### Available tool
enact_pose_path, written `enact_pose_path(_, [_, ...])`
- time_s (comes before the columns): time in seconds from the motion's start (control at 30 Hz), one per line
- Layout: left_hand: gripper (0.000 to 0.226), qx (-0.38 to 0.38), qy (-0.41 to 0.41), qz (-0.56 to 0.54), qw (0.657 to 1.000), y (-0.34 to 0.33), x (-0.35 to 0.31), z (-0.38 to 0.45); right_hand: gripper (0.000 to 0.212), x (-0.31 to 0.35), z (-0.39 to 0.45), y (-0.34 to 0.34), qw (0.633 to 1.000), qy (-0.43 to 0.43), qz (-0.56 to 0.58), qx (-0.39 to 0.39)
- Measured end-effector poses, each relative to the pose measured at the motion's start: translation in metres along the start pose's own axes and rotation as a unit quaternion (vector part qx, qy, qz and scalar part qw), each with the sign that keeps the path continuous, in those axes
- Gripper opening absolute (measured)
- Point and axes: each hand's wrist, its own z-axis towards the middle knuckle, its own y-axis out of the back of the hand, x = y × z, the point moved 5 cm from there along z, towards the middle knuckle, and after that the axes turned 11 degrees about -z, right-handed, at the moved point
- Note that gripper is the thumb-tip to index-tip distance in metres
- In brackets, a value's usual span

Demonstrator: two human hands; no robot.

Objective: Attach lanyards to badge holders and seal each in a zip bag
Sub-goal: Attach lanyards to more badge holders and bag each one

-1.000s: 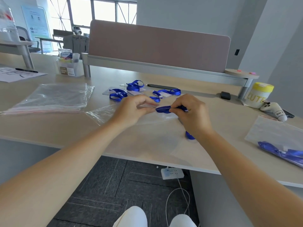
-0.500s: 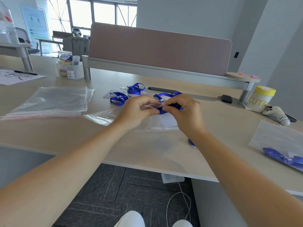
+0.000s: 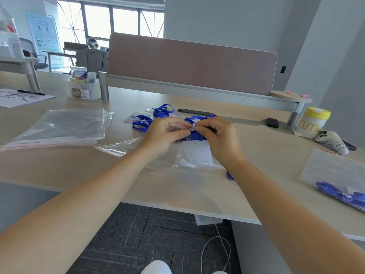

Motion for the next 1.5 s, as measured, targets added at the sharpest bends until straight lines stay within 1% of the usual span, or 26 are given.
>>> enact_pose_path(0.07, [0.024,-0.008,0.008,0.005,1.0,0.0,0.0,0.002,0.013,-0.002,0.0,-0.002,1.0,-0.012,0.02,-0.002])
enact_pose_path(0.17, [0.023,-0.045,0.007,0.011,0.999,0.003,0.0,0.006,0.009,-0.006,-0.002,-0.003,0.994,-0.071,0.077,0.004])
enact_pose_path(0.2, [0.019,-0.058,0.004,0.008,0.998,0.005,-0.001,0.008,0.015,-0.006,-0.003,-0.003,0.994,-0.075,0.082,0.013])
enact_pose_path(0.27, [0.011,-0.093,0.001,-0.004,0.996,0.01,-0.002,0.01,0.029,-0.005,-0.006,-0.003,0.996,-0.058,0.046,0.047])
enact_pose_path(0.33, [0.007,-0.126,0.003,-0.018,0.992,0.016,-0.001,0.011,0.043,-0.006,-0.008,-0.003,0.996,-0.03,-0.035,0.075])
enact_pose_path(0.4, [0.007,-0.141,0.003,-0.024,0.99,0.019,0.0,0.011,0.048,-0.008,-0.01,-0.004,0.992,-0.013,-0.089,0.091])
enact_pose_path(0.6, [0.007,-0.165,-0.014,-0.012,0.986,0.025,-0.002,0.01,0.033,-0.004,-0.006,-0.003,0.991,-0.005,-0.111,0.079])
enact_pose_path(0.73, [0.023,-0.168,-0.027,-0.064,0.983,0.027,-0.005,0.01,0.024,-0.002,0.0,0.002,0.99,-0.007,-0.122,0.065])
enact_pose_path(0.8, [0.023,-0.171,-0.034,-0.096,0.98,0.028,-0.007,0.011,0.021,-0.002,0.003,0.006,0.99,-0.007,-0.129,0.056])
enact_pose_path(0.97, [0.02,-0.205,-0.043,-0.139,0.968,0.038,-0.017,0.013,0.024,-0.007,0.003,0.006,0.986,-0.003,-0.132,0.103])
enact_pose_path(1.07, [0.016,-0.2,-0.035,-0.159,0.966,0.042,-0.018,0.014,0.012,-0.01,0.005,0.007,0.989,-0.037,-0.096,0.107])
enact_pose_path(1.1, [0.015,-0.195,-0.027,-0.161,0.967,0.043,-0.017,0.014,0.008,-0.01,0.005,0.008,0.991,-0.049,-0.074,0.096])
enact_pose_path(1.17, [0.012,-0.181,-0.001,-0.166,0.969,0.044,-0.014,0.012,0.006,-0.009,0.008,0.011,0.995,-0.058,-0.053,0.066])
enact_pose_path(1.27, [0.01,-0.153,0.032,-0.158,0.975,0.048,-0.007,0.007,0.009,-0.008,0.011,0.015,0.996,-0.068,-0.033,0.041])
enact_pose_path(1.37, [0.014,-0.111,0.079,-0.1,0.986,0.052,0.006,0.0,0.017,-0.009,0.015,0.017,0.996,-0.085,-0.009,0.026])
enact_pose_path(1.43, [0.012,-0.075,0.109,-0.083,0.988,0.049,0.011,-0.005,0.021,-0.009,0.017,0.018,0.997,-0.078,-0.018,0.016])
enact_pose_path(1.5, [0.015,-0.073,0.123,-0.085,0.986,0.046,0.011,-0.006,0.031,-0.009,0.018,0.019,0.997,-0.066,-0.049,-0.004])
